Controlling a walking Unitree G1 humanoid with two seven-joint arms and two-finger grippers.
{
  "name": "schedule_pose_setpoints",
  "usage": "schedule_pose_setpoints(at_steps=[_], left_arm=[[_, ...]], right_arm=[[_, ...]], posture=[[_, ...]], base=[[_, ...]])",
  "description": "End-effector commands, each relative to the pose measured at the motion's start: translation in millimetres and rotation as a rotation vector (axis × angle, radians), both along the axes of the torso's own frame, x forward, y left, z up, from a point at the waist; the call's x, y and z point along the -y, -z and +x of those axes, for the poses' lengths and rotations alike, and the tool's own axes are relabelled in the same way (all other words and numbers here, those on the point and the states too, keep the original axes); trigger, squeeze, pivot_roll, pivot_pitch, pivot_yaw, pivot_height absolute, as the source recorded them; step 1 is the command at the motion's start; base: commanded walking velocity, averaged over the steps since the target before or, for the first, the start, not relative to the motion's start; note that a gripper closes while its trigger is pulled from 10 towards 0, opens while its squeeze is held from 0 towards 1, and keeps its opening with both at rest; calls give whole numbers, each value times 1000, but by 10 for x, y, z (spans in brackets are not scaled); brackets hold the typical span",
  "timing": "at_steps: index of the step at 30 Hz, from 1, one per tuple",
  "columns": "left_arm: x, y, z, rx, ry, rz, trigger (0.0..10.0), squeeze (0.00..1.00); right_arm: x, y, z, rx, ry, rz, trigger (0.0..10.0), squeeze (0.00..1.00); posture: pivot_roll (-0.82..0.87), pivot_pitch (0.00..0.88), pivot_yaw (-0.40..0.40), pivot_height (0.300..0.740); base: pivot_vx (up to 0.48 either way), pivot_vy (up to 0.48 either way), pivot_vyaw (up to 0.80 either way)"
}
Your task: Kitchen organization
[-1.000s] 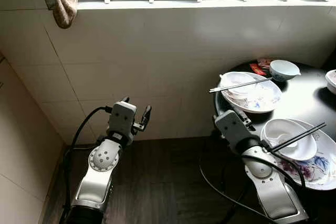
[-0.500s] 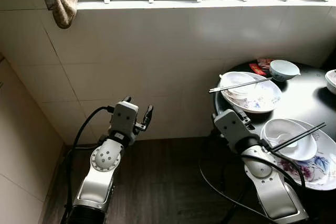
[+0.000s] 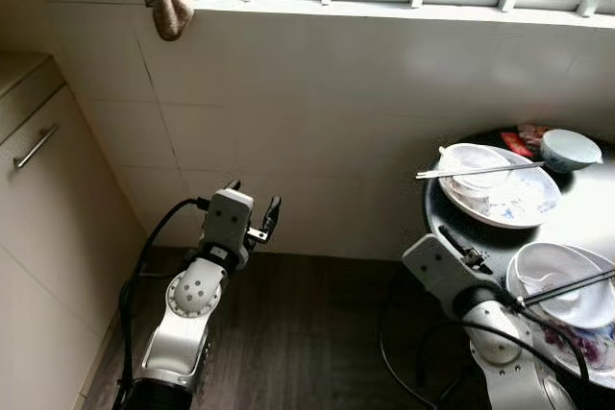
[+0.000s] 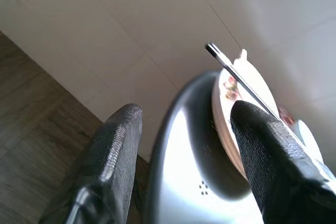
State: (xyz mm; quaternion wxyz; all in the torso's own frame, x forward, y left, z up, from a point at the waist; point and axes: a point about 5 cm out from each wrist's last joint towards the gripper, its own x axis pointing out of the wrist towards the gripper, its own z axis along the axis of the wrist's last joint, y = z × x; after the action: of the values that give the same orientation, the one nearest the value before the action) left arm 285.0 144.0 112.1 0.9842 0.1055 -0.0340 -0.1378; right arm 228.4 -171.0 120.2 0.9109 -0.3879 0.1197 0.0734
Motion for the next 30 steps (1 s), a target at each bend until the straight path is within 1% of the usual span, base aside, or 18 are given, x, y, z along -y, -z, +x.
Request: schedule_pose_setpoints(at_steps=[1,2,6,8,10,11,13,15,16,17,18,20,22,24,25,27,29,30], left_arm=[[14,17,11,-13,12,7,10000,0],[19,18,12,-13,13,8,10000,0],[18,18,14,-13,10,6,10000,0],[23,17,16,-13,11,5,10000,0],[24,17,15,-14,11,4,10000,0],[24,18,13,-14,11,3,10000,0],[23,20,13,-15,10,2,10000,0],[22,23,12,-16,10,2,10000,0],[20,27,12,-18,10,2,10000,0],[20,27,12,-18,10,2,10000,0],[17,29,11,-19,10,2,10000,0],[14,32,13,-21,10,1,10000,0],[15,39,15,-24,12,0,10000,0],[18,42,16,-25,13,0,10000,0],[21,44,18,-26,16,0,10000,0],[23,45,20,-27,16,0,10000,0],[26,45,23,-27,17,0,10000,0],[27,44,24,-27,17,-1,10000,0]], right_arm=[[38,-66,1,29,36,15,10000,0],[37,-78,2,32,39,22,10000,0],[2,-41,-34,-27,49,111,10000,0],[-14,-60,-51,-25,29,85,10000,0],[-18,-62,-56,-30,27,82,10000,0],[-28,-40,-78,-61,20,92,10000,0],[-42,-14,-109,-87,1,77,10000,0],[0,10,-139,-120,19,-11,10000,0],[38,21,-188,-166,30,-45,10000,0],[38,21,-188,-166,30,-45,10000,0],[59,30,-231,-201,32,-23,10000,0],[135,18,-244,-189,63,-55,10000,0],[195,21,-241,-195,99,-46,10000,0],[205,14,-235,-191,111,-46,10000,0],[195,-13,-213,-179,129,-19,10000,0],[178,-35,-188,-161,131,-13,10000,0],[132,-81,-127,-109,100,-23,10000,0],[97,-108,-93,-63,68,-35,10000,0]], posture=[[-115,0,-56,740],[-116,0,-57,740],[-114,0,-59,740],[-115,0,-61,740],[-115,0,-61,740],[-118,0,-62,740],[-118,0,-62,740],[-120,0,-63,740],[-121,0,-63,740],[-121,0,-63,740],[-126,0,-63,740],[-131,0,-61,740],[-135,0,-59,740],[-135,0,-59,740],[-135,0,-59,740],[-134,0,-55,740],[-131,0,-55,740],[-129,0,-56,740]], base=[[0,0,0],[0,0,0],[0,0,-200],[0,0,0],[0,0,0],[0,0,0],[0,0,0],[0,0,0],[0,0,0],[0,0,0],[0,0,0],[0,0,0],[0,0,-638],[0,0,-800],[0,0,-756],[0,0,-756],[0,0,-766],[0,0,-788]])
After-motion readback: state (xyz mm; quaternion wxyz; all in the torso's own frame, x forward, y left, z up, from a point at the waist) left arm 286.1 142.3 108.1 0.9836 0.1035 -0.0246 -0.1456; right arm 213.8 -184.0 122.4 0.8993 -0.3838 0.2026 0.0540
